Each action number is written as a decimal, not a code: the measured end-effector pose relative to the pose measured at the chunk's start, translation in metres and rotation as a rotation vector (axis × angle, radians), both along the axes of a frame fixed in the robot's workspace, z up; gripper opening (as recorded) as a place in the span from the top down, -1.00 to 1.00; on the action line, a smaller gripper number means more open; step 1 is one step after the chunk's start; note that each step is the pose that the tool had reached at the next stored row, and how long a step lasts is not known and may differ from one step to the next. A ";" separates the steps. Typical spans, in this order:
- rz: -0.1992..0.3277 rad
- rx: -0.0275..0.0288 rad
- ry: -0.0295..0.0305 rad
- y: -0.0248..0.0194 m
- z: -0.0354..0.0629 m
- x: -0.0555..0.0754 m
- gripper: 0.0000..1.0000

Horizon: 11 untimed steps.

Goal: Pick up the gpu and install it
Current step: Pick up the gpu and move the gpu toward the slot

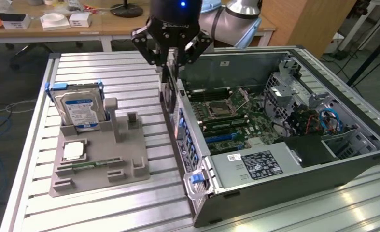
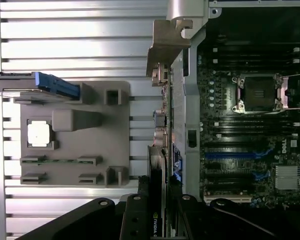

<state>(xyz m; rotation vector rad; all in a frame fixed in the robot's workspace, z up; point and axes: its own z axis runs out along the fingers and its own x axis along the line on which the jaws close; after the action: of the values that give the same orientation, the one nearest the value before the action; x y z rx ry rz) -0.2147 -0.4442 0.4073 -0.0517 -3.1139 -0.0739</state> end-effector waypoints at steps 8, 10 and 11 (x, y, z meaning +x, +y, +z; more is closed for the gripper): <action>0.002 0.0000 0.0001 0.0000 -0.0001 0.032 0.48; 0.002 0.0000 0.0000 0.0000 -0.0003 0.037 0.48; 0.002 0.0000 0.0001 0.0000 -0.0003 0.041 0.48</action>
<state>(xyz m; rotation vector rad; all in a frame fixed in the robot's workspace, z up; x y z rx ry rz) -0.1737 -0.4443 0.4070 -0.0479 -3.1139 -0.0738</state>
